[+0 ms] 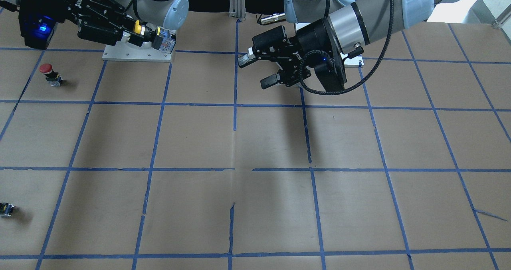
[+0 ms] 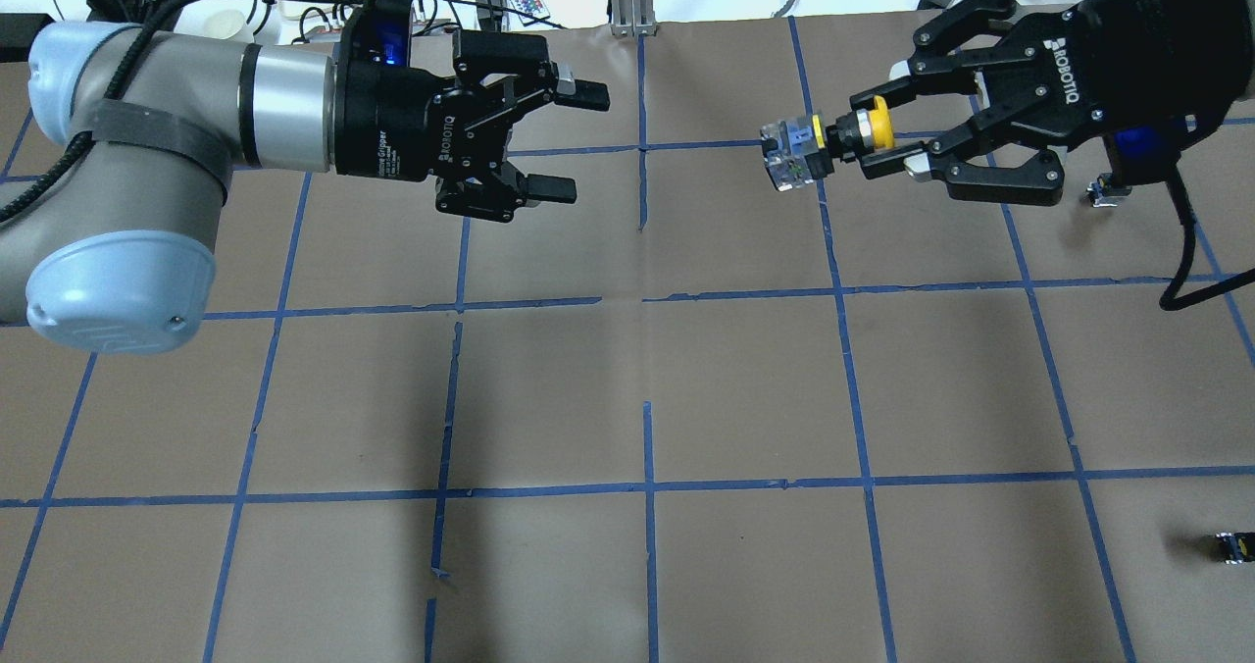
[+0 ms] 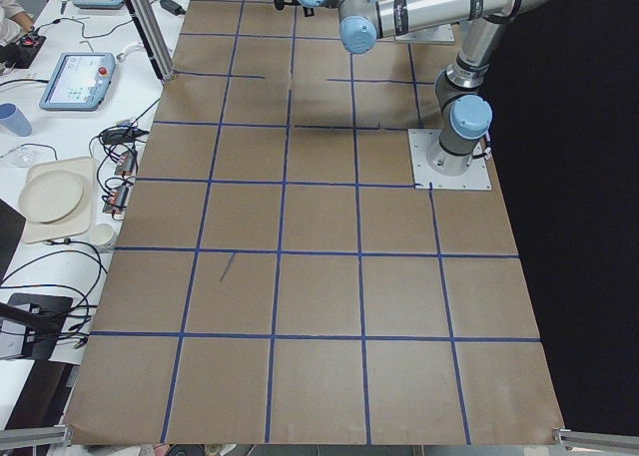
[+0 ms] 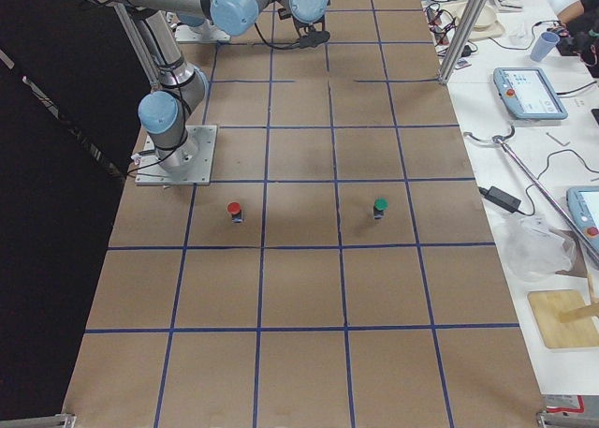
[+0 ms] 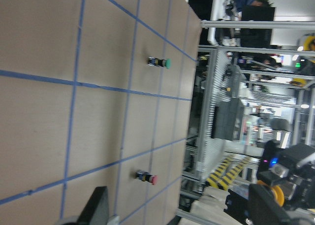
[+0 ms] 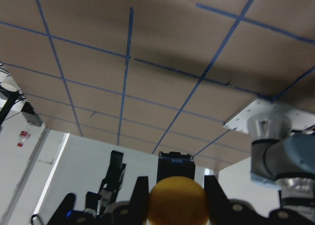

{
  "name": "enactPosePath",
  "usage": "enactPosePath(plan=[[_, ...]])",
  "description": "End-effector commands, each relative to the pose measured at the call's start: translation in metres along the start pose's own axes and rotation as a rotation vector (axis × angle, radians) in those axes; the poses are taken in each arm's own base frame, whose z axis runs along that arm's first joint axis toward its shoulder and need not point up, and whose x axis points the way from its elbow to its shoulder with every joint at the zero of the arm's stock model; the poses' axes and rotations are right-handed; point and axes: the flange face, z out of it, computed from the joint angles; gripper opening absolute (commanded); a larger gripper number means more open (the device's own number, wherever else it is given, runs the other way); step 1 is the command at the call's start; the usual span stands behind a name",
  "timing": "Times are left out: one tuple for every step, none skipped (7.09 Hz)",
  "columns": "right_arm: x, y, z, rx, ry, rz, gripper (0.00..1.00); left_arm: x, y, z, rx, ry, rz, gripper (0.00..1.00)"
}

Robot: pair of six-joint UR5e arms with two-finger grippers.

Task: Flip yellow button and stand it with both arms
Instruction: 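Open the left gripper and pull it back while the right gripper carries the button away, then lower the button upright onto the table with the right gripper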

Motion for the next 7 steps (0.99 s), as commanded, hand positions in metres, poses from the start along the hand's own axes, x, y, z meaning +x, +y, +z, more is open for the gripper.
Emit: enactPosePath(plan=[[0.022, -0.023, -0.009, 0.173, 0.28, -0.362, 0.06, 0.04, 0.009, 0.015, 0.028, -0.412, 0.134, 0.99], [0.026, -0.039, -0.014, 0.235, 0.403, -0.595, 0.06, 0.058, 0.015, 0.018, 0.019, -0.578, 0.185, 0.98], [0.027, -0.048, -0.021, 0.299, 0.495, -0.73, 0.06, 0.067, 0.015, 0.011, 0.014, -0.832, 0.274, 0.98], [0.026, -0.058, -0.024, 0.323, 0.567, -0.889, 0.06, 0.08, 0.003, -0.019, 0.031, -0.946, 0.398, 0.99], [0.024, -0.08, -0.022, 0.347, 0.633, -1.011, 0.06, 0.071, -0.013, -0.049, 0.043, -0.961, 0.393, 0.99], [0.022, -0.094, -0.023, 0.382, 0.701, -1.192, 0.06, 0.038, -0.033, -0.079, 0.031, -0.964, 0.298, 0.99], [0.03, -0.112, -0.032, 0.37, 0.733, -1.309, 0.05, 0.009, -0.036, -0.101, 0.024, -0.91, 0.21, 0.98]])
